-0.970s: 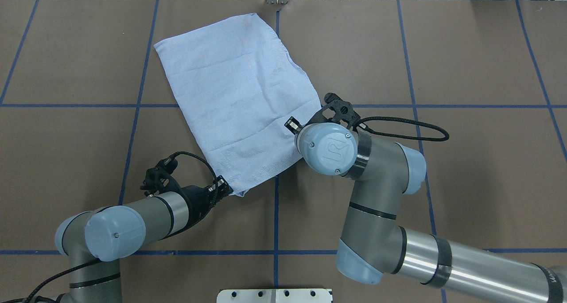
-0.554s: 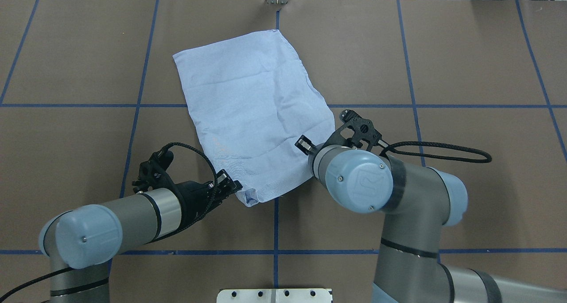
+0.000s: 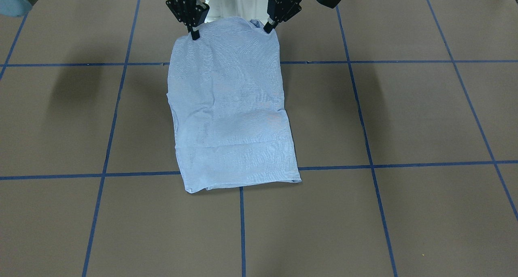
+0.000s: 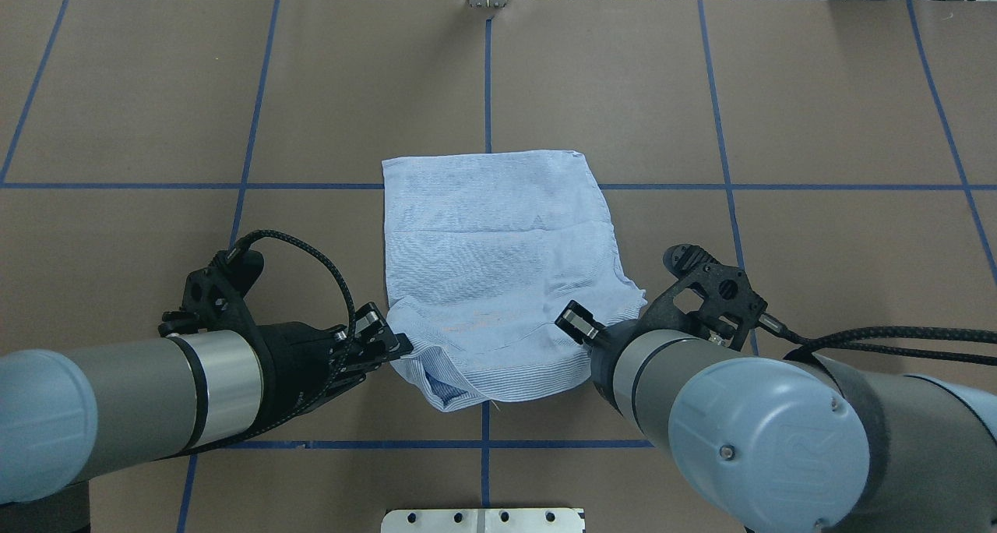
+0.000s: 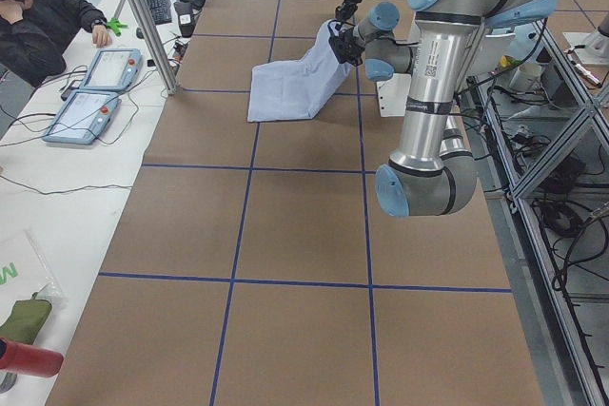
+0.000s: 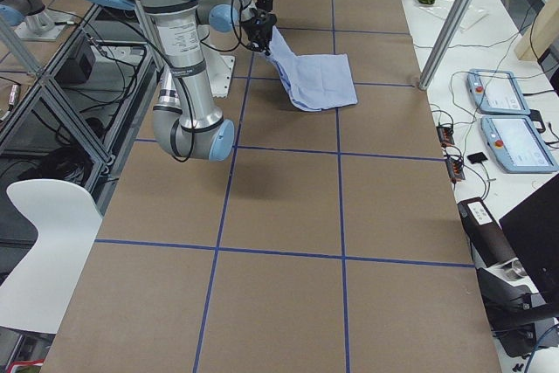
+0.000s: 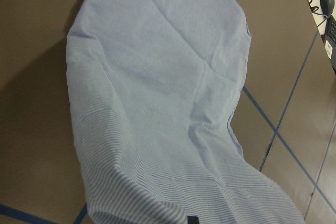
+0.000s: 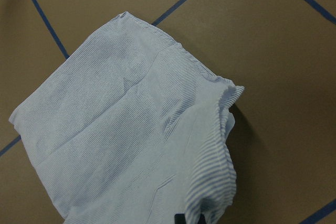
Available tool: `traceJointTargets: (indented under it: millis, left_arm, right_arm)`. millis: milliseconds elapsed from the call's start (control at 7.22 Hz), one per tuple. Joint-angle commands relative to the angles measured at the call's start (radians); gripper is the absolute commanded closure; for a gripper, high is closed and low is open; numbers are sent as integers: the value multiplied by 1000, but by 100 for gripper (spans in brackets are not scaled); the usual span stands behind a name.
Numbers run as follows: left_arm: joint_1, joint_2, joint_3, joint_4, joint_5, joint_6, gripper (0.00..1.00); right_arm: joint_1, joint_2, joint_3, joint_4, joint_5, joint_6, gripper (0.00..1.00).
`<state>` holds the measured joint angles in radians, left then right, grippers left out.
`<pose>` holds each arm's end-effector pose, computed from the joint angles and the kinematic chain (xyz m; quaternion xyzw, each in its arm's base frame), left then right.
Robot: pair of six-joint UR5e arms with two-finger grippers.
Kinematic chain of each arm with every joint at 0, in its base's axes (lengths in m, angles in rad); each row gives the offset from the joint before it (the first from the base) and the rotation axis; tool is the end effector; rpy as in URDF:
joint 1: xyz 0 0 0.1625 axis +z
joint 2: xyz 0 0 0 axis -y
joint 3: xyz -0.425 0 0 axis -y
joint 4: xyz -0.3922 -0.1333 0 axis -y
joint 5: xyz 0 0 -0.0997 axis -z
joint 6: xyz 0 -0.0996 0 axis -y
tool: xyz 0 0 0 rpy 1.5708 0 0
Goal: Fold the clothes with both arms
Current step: 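Lift the shirt with both grippers and fold it toward the collar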
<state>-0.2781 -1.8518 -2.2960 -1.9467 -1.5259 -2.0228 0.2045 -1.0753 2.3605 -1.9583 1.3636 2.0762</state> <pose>0.3893 -0.2544 0.1602 -0.0381 0.6363 -0.2884 0.7145 -0.4103 -0.2422 0.1429 0.0274 -0.4407 0.3535 0.8247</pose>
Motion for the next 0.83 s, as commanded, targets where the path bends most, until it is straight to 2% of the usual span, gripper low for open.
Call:
traceJointTargets:
  millis: [0,139,416,693]
  left_arm:
    - [-85,-21,-5,103,-37,123,100]
    - [-116,-39,35,123,-37,150,100]
    - [-183,-139,168,127,-40,212,100]
    - [-260,-176,257,127,-48,295,100]
  right_arm:
    - [21,74,-103,-19,-30,-19,100]
    - [67,115,-183,2,-35,-48,100]
    - [152,117,-312,164,-31,-114,100]
    - [211,124,-389,229,-29,-166,100]
